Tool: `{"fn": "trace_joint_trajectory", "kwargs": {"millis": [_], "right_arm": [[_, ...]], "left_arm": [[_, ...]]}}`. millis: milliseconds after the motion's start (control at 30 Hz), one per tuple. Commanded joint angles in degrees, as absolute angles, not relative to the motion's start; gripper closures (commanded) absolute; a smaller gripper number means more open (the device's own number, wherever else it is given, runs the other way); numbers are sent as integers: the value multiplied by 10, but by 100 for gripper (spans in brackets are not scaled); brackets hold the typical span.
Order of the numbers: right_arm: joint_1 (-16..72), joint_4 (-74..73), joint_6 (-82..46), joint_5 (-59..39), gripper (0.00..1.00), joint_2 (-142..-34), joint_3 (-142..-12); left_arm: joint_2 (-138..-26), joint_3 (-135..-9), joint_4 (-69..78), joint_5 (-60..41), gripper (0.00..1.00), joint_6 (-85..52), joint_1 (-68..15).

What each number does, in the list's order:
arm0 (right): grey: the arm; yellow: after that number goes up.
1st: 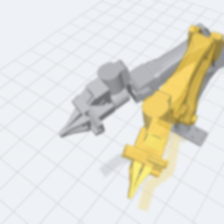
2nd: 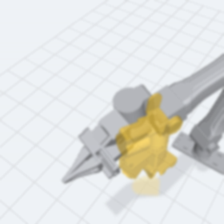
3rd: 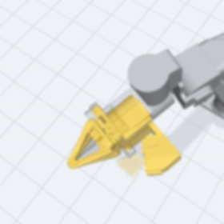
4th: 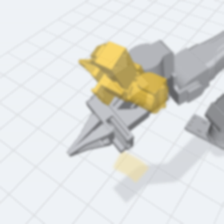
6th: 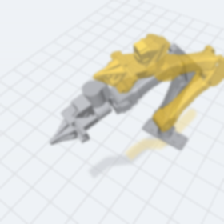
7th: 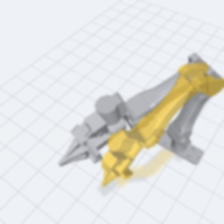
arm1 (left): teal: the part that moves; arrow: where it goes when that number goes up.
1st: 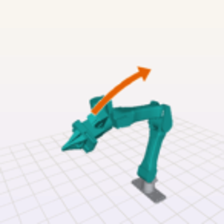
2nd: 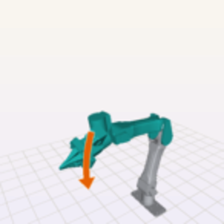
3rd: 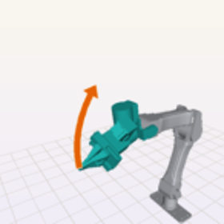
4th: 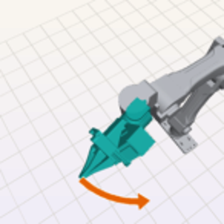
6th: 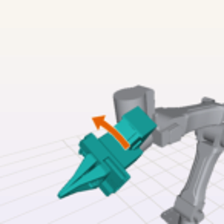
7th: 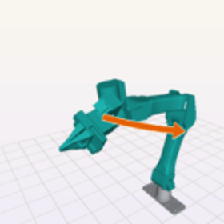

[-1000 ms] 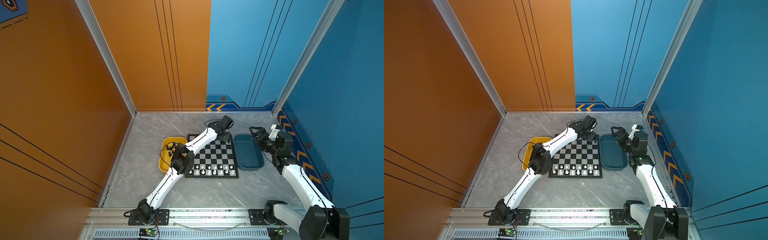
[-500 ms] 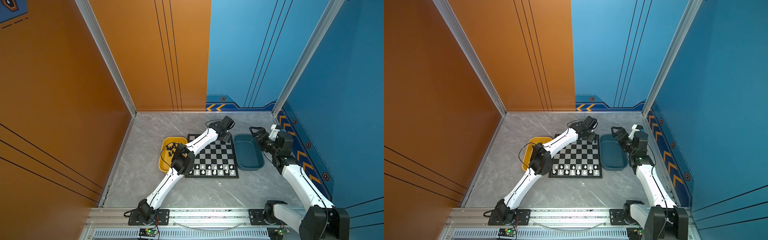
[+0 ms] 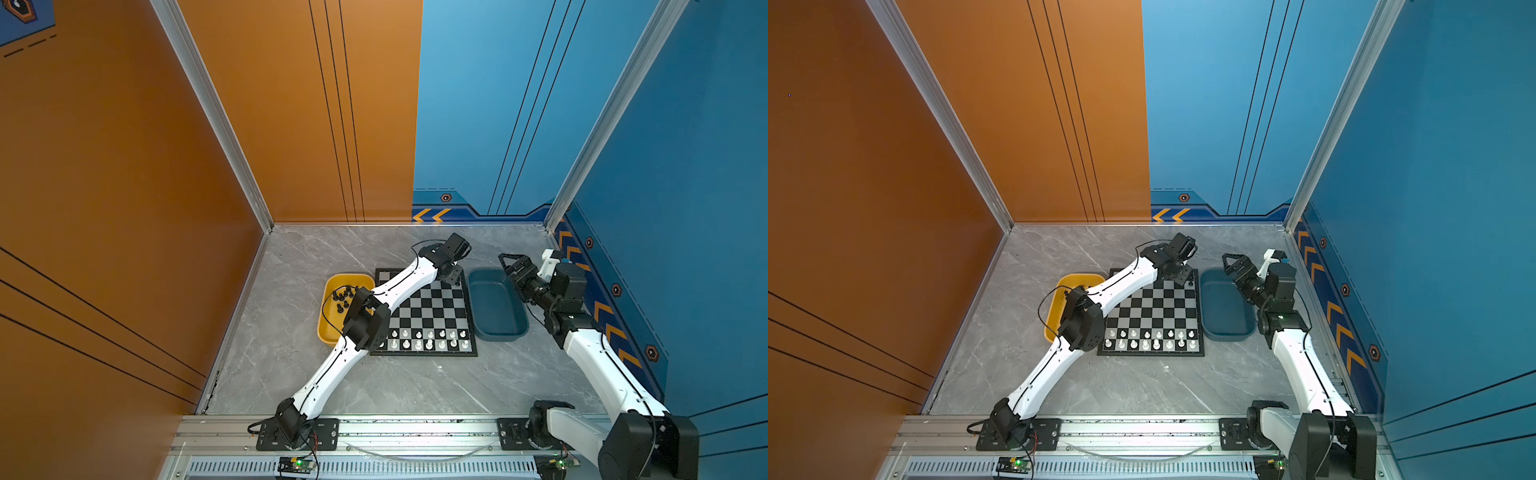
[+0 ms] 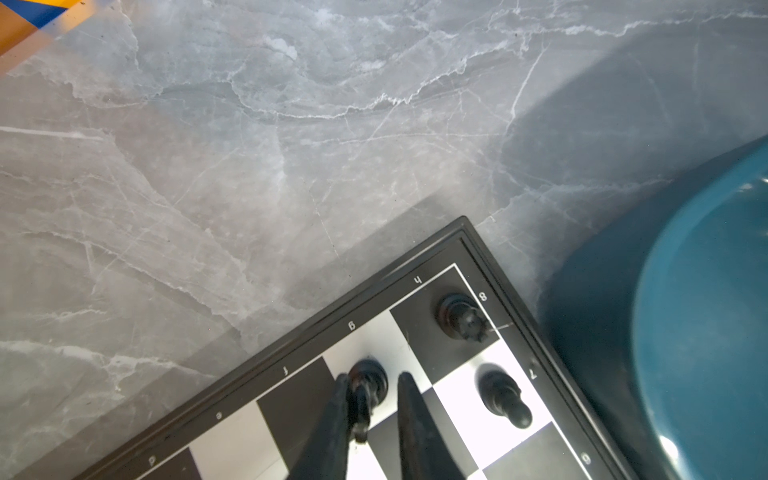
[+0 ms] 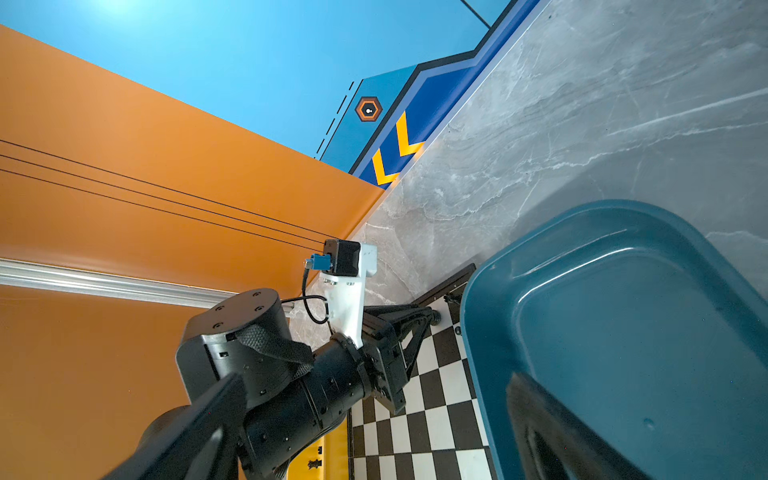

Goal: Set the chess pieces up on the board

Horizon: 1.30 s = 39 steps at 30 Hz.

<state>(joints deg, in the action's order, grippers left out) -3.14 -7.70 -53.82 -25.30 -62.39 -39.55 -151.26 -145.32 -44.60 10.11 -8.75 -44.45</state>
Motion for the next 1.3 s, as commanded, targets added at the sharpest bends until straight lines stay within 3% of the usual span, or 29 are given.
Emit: {"fn": "trace_joint_trajectory", "kwargs": {"millis": [0,667,900,1267], "right_arm": [[-36,-92,-538,-262,0,-623,-391],[-36,-93,-538,-263,0,-624,-389],[-36,-93,-539,-263,0,-624,-389],[-36,-93,-540,-263,0,-622,-389]], "left_arm": [[-1515,-1461,-458,113,77,-78,-451],[-1535,-1466,-458,98,77,-91,-451],[-1536,-1461,-458,100,66,-92,-449],[-1528,-1451,-458,111,60,-92,-445]]}}
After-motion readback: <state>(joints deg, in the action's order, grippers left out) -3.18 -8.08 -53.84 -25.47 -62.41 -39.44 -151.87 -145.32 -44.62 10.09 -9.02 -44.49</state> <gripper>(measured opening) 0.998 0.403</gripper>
